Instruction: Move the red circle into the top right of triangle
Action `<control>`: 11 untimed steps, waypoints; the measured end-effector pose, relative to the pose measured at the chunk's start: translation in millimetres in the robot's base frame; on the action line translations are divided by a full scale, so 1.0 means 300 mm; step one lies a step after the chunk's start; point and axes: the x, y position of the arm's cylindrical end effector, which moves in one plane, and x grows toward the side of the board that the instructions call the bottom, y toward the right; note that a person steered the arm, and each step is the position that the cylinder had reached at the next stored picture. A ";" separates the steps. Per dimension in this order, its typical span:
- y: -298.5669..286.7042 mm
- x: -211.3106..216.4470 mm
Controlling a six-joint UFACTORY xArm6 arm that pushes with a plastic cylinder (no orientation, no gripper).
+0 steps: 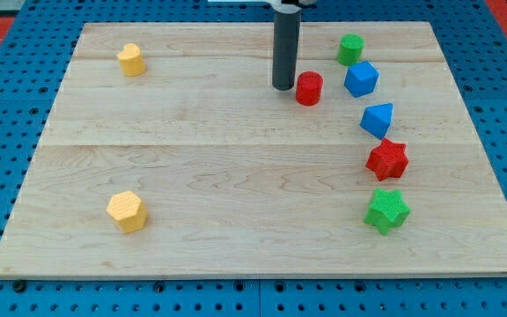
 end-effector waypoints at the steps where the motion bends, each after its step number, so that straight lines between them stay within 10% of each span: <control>1: 0.097 0.026; 7: 0.312 0.188; 11: 0.180 0.022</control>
